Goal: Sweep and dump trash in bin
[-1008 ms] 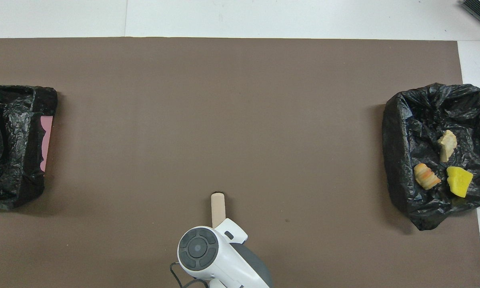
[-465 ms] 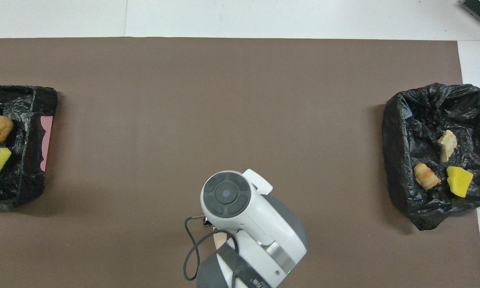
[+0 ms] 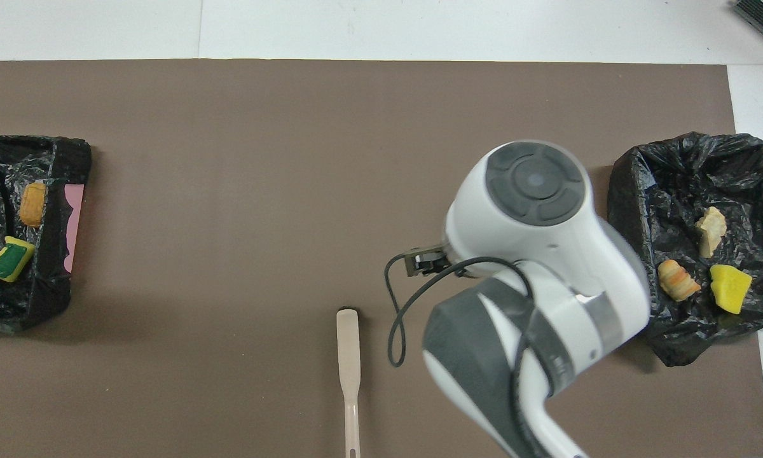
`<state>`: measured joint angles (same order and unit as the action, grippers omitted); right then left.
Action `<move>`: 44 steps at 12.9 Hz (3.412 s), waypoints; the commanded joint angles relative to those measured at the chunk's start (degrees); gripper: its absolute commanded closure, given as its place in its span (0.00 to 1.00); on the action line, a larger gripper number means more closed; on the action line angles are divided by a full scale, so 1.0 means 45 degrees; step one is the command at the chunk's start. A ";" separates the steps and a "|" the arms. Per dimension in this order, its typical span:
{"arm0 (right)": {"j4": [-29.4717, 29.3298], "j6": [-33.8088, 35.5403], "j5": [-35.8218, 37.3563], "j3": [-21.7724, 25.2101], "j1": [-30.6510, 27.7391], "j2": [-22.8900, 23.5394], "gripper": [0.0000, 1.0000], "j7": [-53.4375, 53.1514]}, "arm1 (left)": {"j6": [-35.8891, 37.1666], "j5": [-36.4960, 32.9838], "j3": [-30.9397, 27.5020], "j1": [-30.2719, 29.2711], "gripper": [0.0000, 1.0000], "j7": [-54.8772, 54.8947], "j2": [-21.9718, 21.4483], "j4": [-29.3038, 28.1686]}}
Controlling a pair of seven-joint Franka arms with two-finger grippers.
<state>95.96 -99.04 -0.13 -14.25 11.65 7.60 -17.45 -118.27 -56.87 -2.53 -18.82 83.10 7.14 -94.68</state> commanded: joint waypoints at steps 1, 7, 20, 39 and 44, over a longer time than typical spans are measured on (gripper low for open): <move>-0.0717 0.0310 0.0185 -0.0076 -0.1744 -0.0028 0.00 0.1687 | 0.0811 0.0039 0.0053 0.0625 1.00 -0.0323 -0.0688 -0.0210; -0.0816 0.0388 0.0554 0.1168 -0.3352 -0.0516 0.00 0.1827 | 0.3230 0.7323 0.0053 0.2417 1.00 -0.3498 -0.0747 -0.0424; -0.0641 0.2028 0.0185 0.2835 -0.3175 -0.2626 0.00 0.3058 | 0.2380 1.1757 0.0053 1.0018 1.00 -1.9394 0.2159 0.0199; -0.0680 0.2126 0.0049 0.2659 -0.3097 -0.2626 0.00 0.3059 | 0.0756 1.2660 0.0015 1.1703 0.29 -2.3742 0.5464 0.2484; -0.1166 0.3255 -0.0107 0.2757 -0.3175 -0.2432 0.00 0.3038 | 0.1145 1.1837 -0.0122 1.0436 0.00 -2.2363 0.3224 0.1629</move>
<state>91.83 -87.12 1.02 -2.00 -1.88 -3.25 -3.34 -114.51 -2.94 -3.08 31.08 -22.15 28.76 -83.09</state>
